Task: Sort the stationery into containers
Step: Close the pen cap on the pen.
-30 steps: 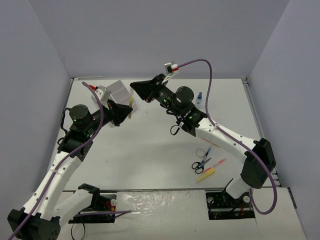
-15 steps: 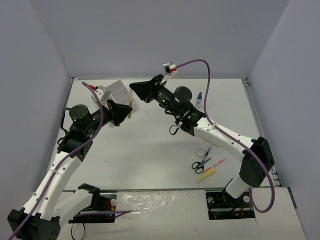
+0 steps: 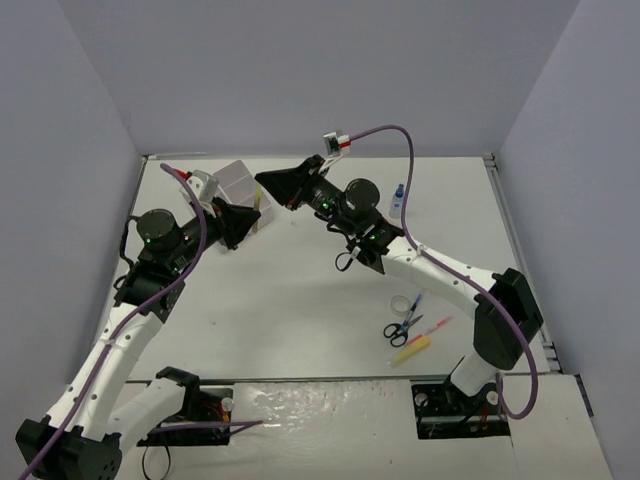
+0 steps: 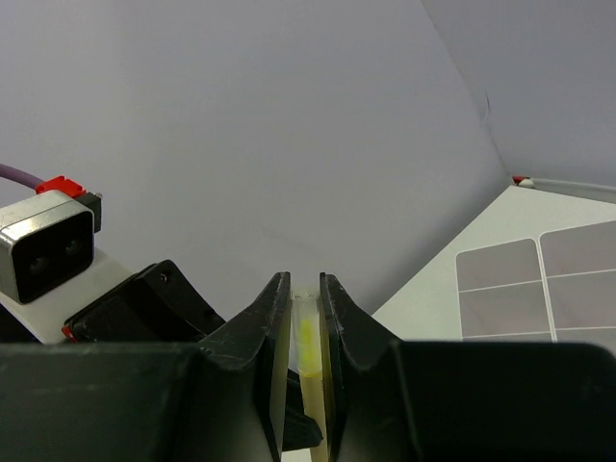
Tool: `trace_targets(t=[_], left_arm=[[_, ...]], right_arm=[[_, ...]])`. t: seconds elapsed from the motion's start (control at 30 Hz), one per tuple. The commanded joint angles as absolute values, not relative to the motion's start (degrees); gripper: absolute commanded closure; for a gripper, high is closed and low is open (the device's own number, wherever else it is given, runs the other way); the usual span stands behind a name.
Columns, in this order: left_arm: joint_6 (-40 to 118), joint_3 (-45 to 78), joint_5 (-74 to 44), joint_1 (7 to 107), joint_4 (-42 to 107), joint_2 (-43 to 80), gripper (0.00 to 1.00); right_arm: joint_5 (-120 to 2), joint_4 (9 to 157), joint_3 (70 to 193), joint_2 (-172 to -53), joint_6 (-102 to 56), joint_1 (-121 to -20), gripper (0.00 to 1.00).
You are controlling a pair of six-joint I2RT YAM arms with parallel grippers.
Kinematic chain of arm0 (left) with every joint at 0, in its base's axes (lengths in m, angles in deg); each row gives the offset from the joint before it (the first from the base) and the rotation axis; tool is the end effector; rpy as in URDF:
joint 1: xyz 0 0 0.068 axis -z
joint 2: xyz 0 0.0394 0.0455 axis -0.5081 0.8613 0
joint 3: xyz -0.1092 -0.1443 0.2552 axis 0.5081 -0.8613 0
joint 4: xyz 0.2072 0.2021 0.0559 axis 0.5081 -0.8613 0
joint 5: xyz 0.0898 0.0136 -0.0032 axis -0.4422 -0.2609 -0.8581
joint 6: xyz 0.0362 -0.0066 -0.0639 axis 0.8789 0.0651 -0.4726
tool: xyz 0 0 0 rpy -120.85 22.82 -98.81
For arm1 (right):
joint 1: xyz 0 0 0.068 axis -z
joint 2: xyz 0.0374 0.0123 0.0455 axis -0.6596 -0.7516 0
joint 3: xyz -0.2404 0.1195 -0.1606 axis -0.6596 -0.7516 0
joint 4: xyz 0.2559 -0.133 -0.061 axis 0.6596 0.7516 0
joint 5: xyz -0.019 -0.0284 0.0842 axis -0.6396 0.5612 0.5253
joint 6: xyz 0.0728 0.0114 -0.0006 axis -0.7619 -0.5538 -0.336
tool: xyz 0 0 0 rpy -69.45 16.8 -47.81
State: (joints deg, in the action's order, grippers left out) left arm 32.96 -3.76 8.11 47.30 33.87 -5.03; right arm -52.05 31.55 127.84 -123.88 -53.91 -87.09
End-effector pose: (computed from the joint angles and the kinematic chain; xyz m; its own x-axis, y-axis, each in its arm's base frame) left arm 0.2178 -0.0988 0.4245 -0.1584 -0.2254 -0.9613 0.7264 0.6328 -0.2681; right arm 0.2882 0.3192 0.4451 -0.2383 0.6070 -0.7581 -0.8860 0.1837 0.4257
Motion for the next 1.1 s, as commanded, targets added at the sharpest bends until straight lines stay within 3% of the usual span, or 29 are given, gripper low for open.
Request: trace_targets(t=[0.0, 1.07], left_arm=[[35.35, -1.37, 6.28, 46.66, 41.33, -6.16, 1.00], [43.95, 2.49, 6.89, 42.19, 48.12, -4.71, 1.00]], right_arm=[[-48.60, 26.01, 126.09, -123.78, -57.26, -87.81, 1.00], [-58.91, 42.38, 126.65, -128.92, -46.16, -96.58, 1.00]])
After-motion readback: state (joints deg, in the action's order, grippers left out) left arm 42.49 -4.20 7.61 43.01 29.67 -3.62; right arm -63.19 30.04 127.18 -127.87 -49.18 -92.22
